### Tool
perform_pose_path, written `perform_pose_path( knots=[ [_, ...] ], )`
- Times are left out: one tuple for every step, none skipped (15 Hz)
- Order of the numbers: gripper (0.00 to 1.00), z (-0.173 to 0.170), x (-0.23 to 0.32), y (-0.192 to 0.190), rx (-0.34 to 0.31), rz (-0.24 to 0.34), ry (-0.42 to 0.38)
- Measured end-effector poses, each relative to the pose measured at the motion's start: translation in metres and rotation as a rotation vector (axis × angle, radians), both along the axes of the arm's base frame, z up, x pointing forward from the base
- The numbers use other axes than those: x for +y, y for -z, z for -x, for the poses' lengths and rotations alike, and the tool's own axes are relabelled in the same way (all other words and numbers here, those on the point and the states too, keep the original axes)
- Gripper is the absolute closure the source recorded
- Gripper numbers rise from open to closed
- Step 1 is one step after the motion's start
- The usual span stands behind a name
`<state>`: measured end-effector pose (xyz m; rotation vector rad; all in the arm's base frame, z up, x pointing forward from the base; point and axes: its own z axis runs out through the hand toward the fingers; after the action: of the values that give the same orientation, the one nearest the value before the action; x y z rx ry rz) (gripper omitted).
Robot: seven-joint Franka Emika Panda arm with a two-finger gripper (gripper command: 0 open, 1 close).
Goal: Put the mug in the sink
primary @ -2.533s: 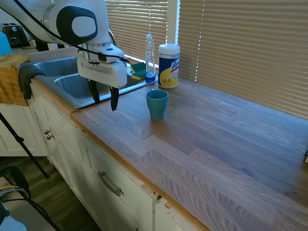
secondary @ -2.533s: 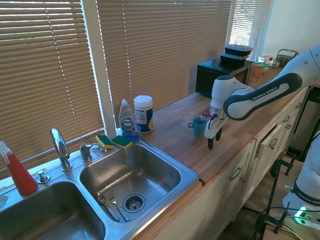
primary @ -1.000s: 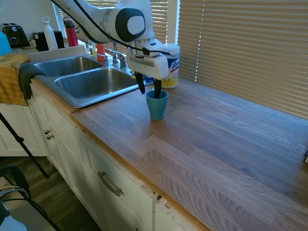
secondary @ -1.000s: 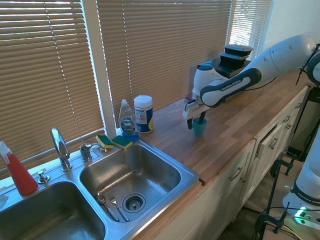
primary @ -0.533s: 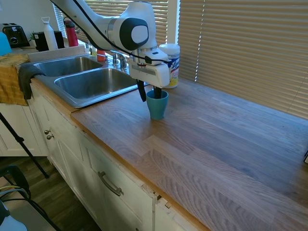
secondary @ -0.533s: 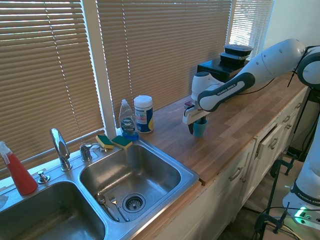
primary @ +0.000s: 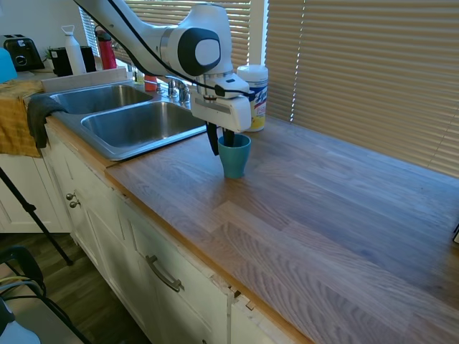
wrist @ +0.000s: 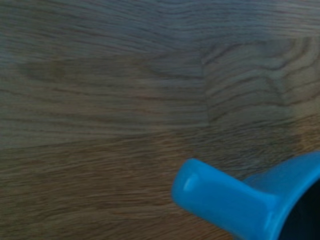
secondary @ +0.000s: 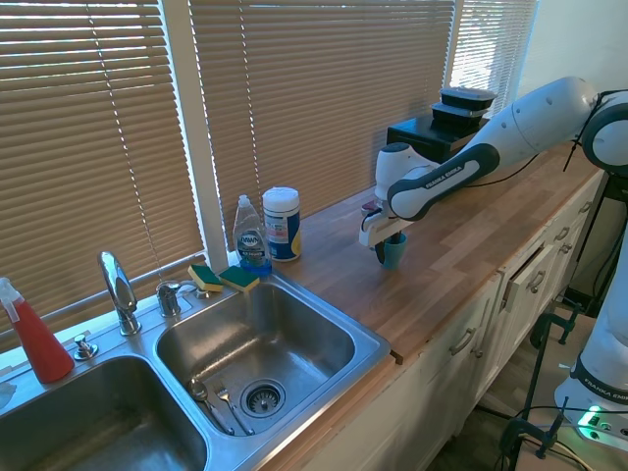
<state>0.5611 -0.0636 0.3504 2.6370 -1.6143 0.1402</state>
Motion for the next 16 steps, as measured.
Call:
perform_pose_path(
  knots=[
    [1.0,0.0,0.0,0.001,0.002,0.0,0.001],
    [1.0,0.0,0.0,0.001,0.002,-0.001,0.001],
    [1.0,0.0,-0.001,0.001,0.002,-0.001,0.002],
    [1.0,0.0,-0.001,0.001,0.002,-0.001,0.003],
    [1.0,0.0,0.0,0.001,0.001,-0.001,0.002],
    [1.0,-0.001,0.0,0.0,-0.001,-0.001,0.0],
    [1.0,-0.001,0.001,-0.001,-0.005,-0.001,-0.001],
    [1.0,-0.001,0.001,-0.004,-0.009,-0.001,-0.001],
    [1.0,-0.001,0.003,-0.005,-0.01,-0.001,-0.004],
    [1.0,-0.001,0.006,-0.005,-0.012,0.0,-0.009],
    [1.0,-0.001,0.01,-0.008,-0.017,0.0,-0.017],
    [1.0,-0.002,0.017,-0.016,-0.031,0.002,-0.027],
    [1.0,-0.002,0.025,-0.028,-0.053,0.005,-0.034],
    [1.0,-0.002,0.035,-0.043,-0.079,0.01,-0.039],
    [1.0,-0.001,0.048,-0.058,-0.103,0.014,-0.049],
    [1.0,-0.002,0.063,-0.073,-0.123,0.018,-0.062]
  ],
)
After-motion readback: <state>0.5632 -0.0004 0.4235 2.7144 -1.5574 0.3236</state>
